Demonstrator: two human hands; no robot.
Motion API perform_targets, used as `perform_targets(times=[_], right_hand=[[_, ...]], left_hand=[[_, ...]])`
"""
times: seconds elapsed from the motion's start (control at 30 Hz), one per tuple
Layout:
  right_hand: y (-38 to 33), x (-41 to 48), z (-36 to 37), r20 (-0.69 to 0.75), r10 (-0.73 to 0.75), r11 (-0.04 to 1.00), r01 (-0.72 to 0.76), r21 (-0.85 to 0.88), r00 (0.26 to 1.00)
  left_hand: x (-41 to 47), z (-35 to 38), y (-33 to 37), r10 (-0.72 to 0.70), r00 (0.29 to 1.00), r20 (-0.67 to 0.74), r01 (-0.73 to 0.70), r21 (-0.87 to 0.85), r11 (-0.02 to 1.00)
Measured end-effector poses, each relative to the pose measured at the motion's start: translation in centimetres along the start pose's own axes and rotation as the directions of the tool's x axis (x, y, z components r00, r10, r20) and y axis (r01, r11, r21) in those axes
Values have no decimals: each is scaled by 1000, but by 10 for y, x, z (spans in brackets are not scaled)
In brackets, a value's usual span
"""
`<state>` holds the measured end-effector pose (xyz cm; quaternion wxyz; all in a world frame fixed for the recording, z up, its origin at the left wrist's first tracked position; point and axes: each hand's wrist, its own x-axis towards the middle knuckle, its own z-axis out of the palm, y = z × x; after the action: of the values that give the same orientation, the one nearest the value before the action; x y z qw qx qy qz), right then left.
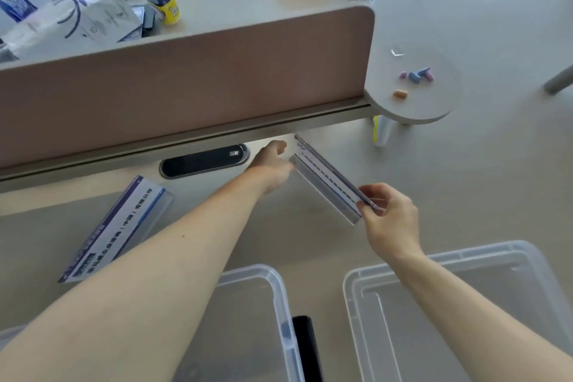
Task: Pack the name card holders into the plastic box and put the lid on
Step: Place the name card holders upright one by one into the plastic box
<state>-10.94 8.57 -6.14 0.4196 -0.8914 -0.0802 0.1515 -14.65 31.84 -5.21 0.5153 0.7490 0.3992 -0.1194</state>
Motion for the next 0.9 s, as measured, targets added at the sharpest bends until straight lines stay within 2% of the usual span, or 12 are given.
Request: perform_targets(times=[0.07, 0.13, 0.27, 0.37, 0.53, 0.7, 0.9], right_hand=[[7, 13, -5, -17, -2, 1000, 2, 17, 1000], [17, 28, -10, -28, 27, 998, -25, 57, 999], [32, 49, -12, 41, 77, 990, -81, 117, 996], [36, 50, -14, 69, 22, 993, -30, 117, 997], [8, 28, -34, 89, -106, 976, 86, 201, 990], [-55, -4, -67, 97, -253, 932, 215, 292, 963], [-143, -68, -106, 41, -478, 807, 420, 415, 877]], left_hand=[[8, 5, -5, 40, 998, -42, -43, -68, 997], [10, 6, -8, 125, 988, -94, -130, -48, 990], [5, 3, -11, 305, 950, -75, -281, 231, 932], [-3, 3, -13, 333, 939, -81, -298, 285, 911], [-39, -17, -11, 386, 910, -152, -364, 154, 919], [-112, -61, 6, 468, 856, -218, -482, -11, 876], [-224, -114, 28, 543, 750, -378, -636, -183, 750]])
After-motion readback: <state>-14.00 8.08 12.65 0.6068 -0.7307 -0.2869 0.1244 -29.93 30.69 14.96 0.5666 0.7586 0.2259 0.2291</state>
